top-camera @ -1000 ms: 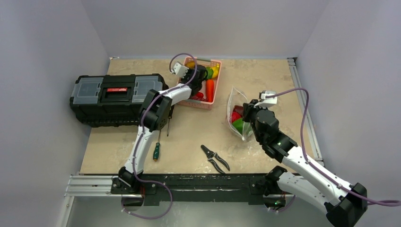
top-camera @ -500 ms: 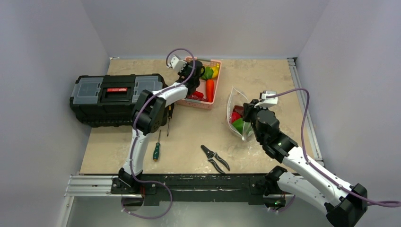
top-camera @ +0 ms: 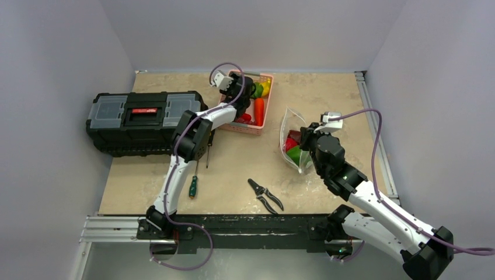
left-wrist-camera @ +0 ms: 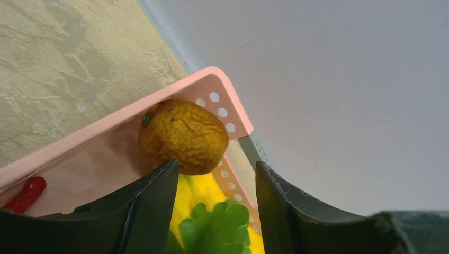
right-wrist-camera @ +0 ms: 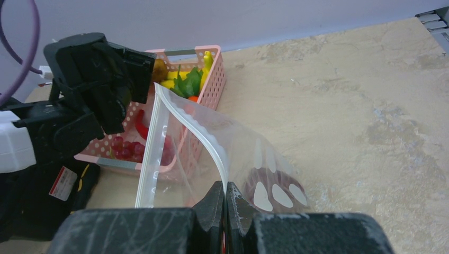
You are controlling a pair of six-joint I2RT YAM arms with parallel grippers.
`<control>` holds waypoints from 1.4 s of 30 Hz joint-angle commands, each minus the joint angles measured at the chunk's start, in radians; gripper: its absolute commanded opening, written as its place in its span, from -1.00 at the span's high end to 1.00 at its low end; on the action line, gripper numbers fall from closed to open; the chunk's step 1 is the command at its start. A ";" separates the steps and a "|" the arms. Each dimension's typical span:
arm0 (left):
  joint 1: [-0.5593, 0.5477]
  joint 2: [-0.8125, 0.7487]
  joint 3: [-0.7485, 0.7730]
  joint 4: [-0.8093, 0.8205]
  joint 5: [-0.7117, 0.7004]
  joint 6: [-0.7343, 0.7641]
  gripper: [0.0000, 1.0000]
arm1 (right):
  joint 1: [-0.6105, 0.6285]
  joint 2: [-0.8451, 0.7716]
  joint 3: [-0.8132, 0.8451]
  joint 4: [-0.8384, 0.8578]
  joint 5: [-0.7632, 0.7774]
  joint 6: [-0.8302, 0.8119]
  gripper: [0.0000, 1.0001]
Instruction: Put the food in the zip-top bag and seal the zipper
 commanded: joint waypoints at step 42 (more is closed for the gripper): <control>0.050 0.082 0.017 0.173 0.016 -0.198 1.00 | -0.001 0.027 -0.002 0.047 0.016 -0.015 1.00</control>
